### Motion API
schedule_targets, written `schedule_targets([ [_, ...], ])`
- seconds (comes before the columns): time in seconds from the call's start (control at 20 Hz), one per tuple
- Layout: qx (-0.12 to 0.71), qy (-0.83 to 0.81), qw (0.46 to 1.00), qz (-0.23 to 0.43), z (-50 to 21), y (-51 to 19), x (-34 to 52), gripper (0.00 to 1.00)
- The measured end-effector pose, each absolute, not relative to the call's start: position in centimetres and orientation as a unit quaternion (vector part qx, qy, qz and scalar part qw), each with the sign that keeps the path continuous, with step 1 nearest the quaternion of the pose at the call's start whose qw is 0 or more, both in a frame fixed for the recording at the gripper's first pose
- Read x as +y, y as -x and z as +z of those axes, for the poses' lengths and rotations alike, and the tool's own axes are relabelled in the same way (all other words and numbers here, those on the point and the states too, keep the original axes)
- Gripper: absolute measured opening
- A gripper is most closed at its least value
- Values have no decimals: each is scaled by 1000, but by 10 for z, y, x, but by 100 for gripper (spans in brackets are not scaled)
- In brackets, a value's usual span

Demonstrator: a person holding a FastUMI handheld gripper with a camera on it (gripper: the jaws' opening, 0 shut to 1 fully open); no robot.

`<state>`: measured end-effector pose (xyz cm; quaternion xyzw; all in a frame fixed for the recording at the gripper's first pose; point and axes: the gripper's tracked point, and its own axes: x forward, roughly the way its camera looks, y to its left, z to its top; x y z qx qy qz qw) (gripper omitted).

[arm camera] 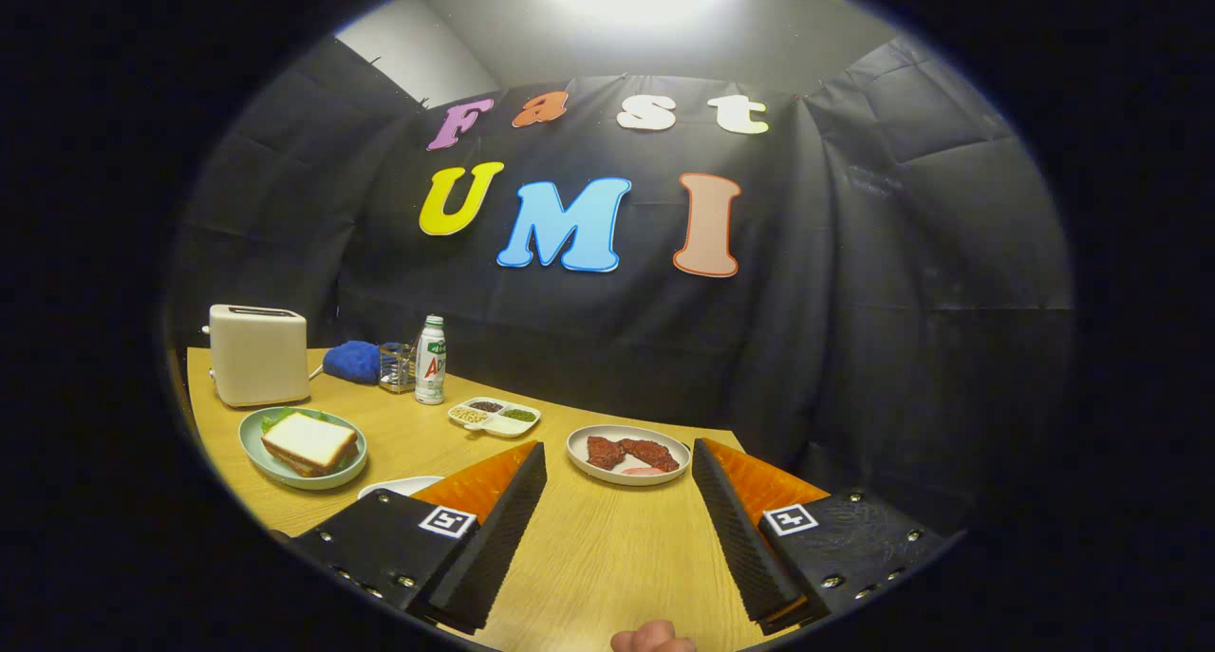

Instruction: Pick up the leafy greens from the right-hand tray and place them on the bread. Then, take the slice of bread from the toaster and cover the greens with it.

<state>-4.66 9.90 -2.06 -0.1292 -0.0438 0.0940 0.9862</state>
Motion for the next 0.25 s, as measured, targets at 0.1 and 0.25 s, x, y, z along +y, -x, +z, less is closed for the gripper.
schedule_targets([
  [0.1, -84, 129, 983, 104, -7, 33, 71, 94],
  [0.25, -50, 173, 983, 44, -39, -5, -13, 94],
])
